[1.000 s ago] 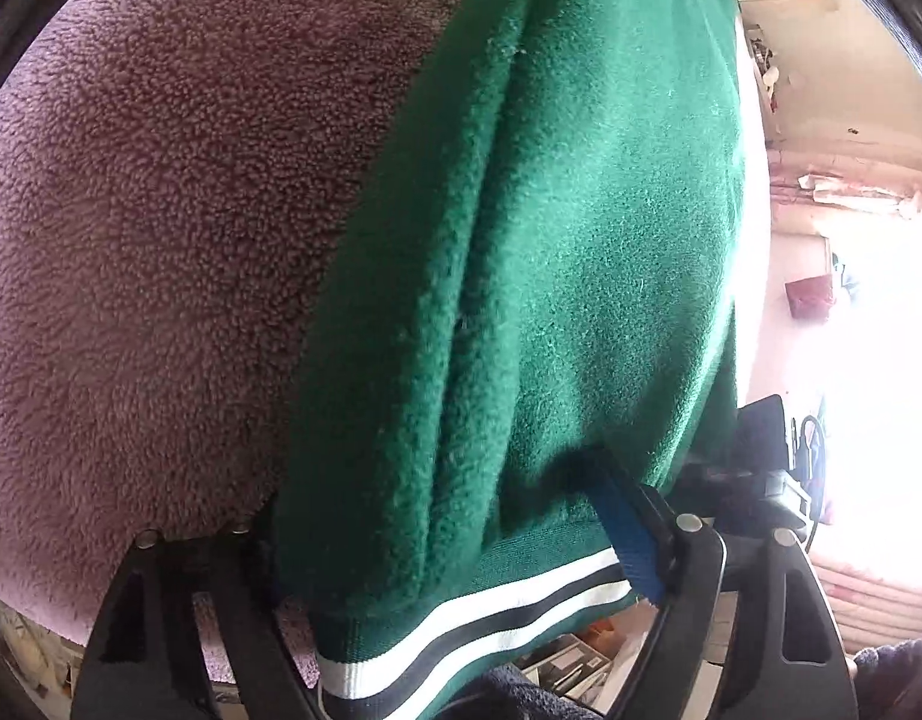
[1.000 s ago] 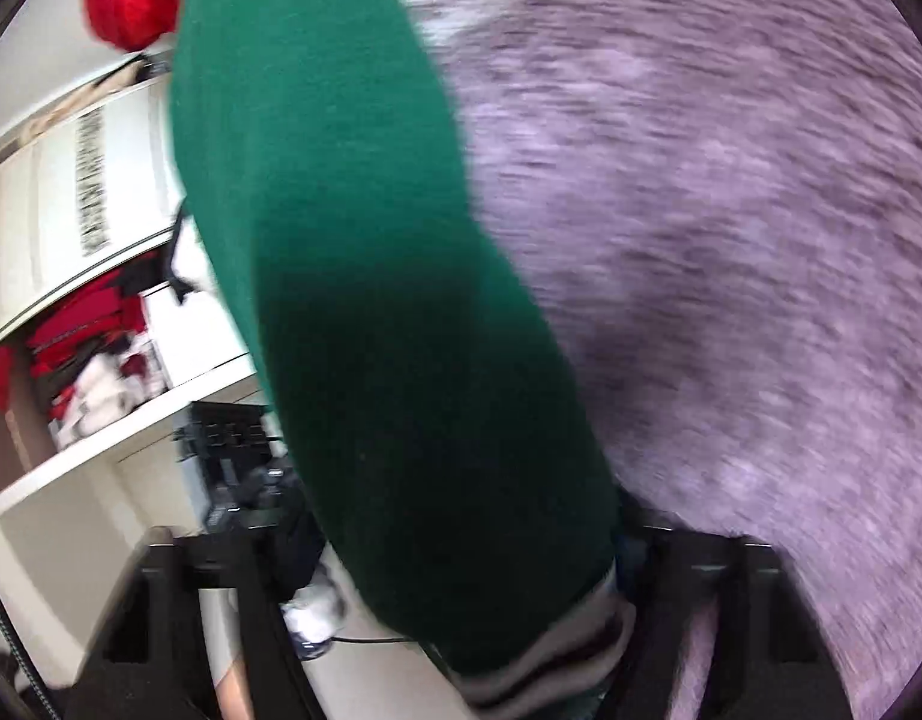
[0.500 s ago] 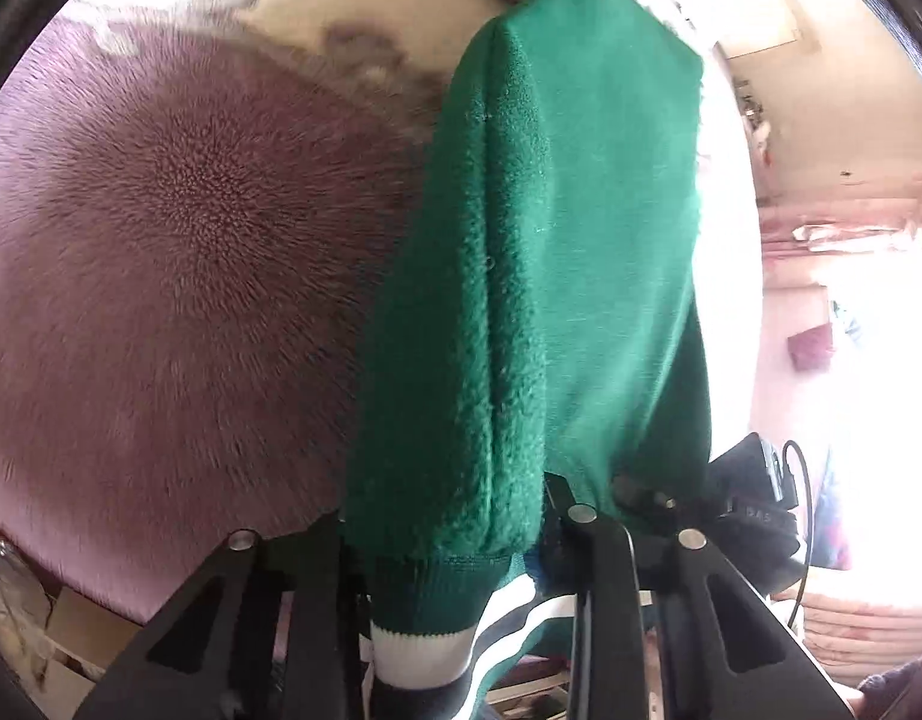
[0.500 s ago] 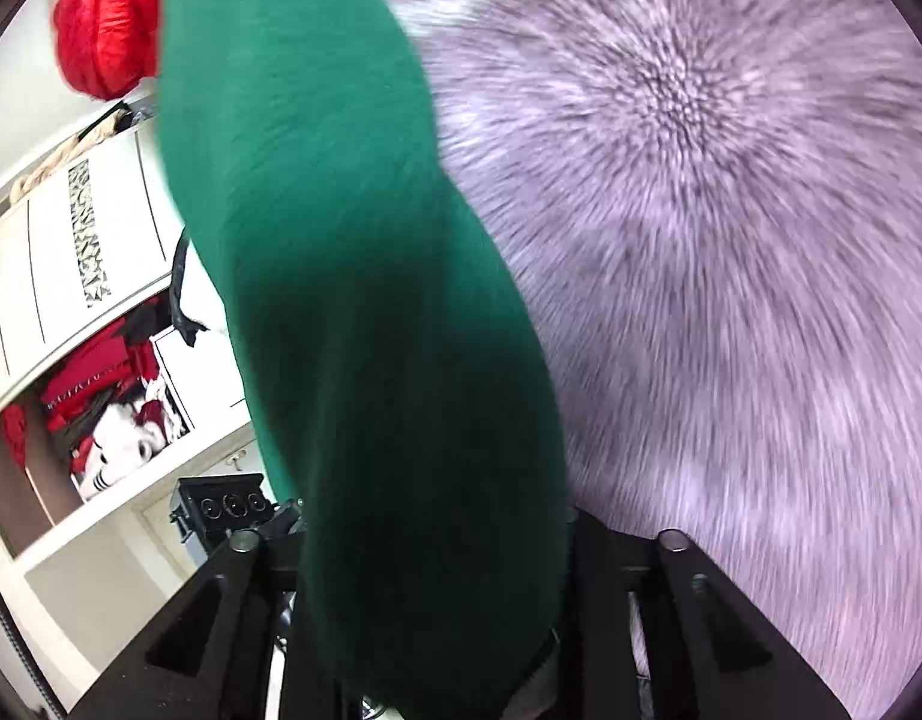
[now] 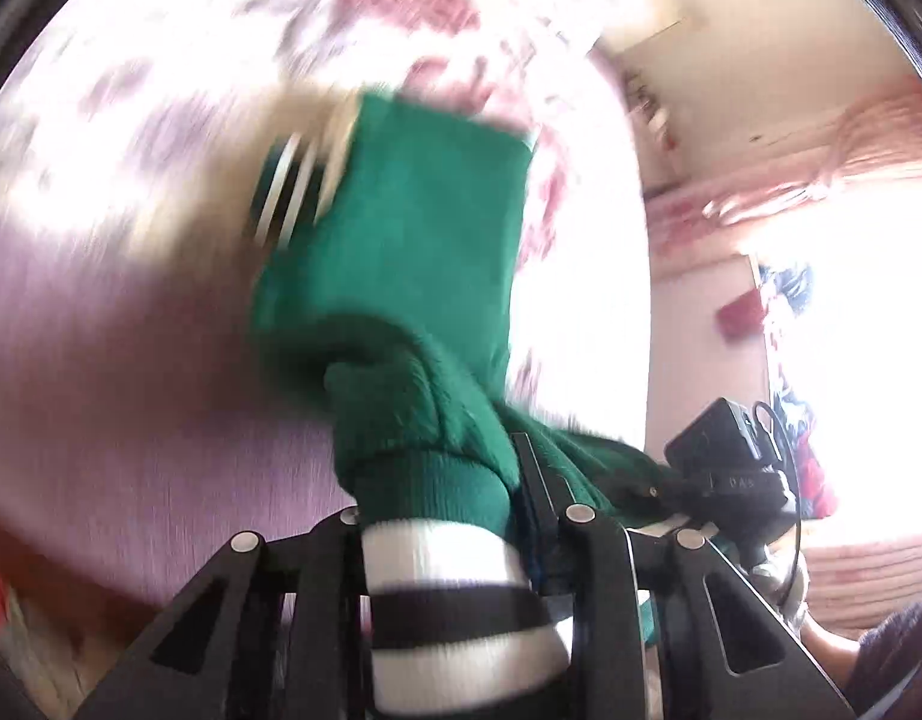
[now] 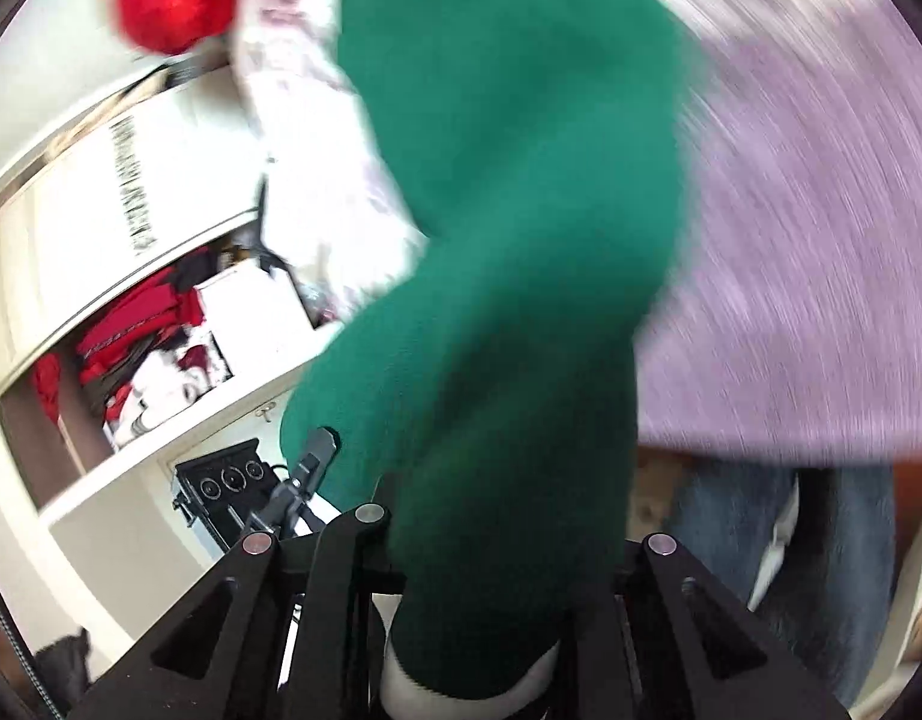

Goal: Fold large clothes

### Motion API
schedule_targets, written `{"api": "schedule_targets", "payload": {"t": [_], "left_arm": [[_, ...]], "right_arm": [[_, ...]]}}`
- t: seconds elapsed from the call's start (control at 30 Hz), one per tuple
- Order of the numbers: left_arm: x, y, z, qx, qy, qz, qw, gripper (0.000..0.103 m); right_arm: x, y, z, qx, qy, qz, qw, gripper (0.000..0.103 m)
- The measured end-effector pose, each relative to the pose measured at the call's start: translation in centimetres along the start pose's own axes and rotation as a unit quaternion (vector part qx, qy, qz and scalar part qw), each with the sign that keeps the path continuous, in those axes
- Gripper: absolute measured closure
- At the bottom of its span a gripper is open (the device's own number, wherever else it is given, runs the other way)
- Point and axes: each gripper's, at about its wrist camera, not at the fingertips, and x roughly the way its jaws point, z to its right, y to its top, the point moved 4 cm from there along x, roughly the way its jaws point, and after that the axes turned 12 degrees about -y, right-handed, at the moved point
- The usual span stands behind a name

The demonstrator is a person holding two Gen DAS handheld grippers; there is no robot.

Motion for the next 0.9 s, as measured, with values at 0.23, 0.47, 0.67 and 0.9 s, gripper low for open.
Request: {"api": "schedule_targets", "payload": {"t": [0.23,0.47,0.67,0.9], "left_arm": [[9.3,17.3,-2.6,0.054,0.02,0.033,0.9978,0.079],[19.5,24.4,-10.2,0.01,0.069,-0.051,0.9962,0.077],[17.3,24.8,-8.3,0.005,0.035,-0.048,0.9982,0.074],[16.8,27.9,-6.2,-0.01,-0.018,-0.045,0.9988,0.058]], "right_arm": [[-1.5,19.7,-12.8,-0.074,-0.034,0.089,0.993,0.086],[2.3,34.2,-12.8,-0.019,-0.087,0.044,0.995,0.085],[2.1,35.9,-11.6,0.002,-0.059,-0.007,0.998,0.077],[-1.4,35.7,-12.1,0.071,0.009,0.01,0.997,0.065]]}}
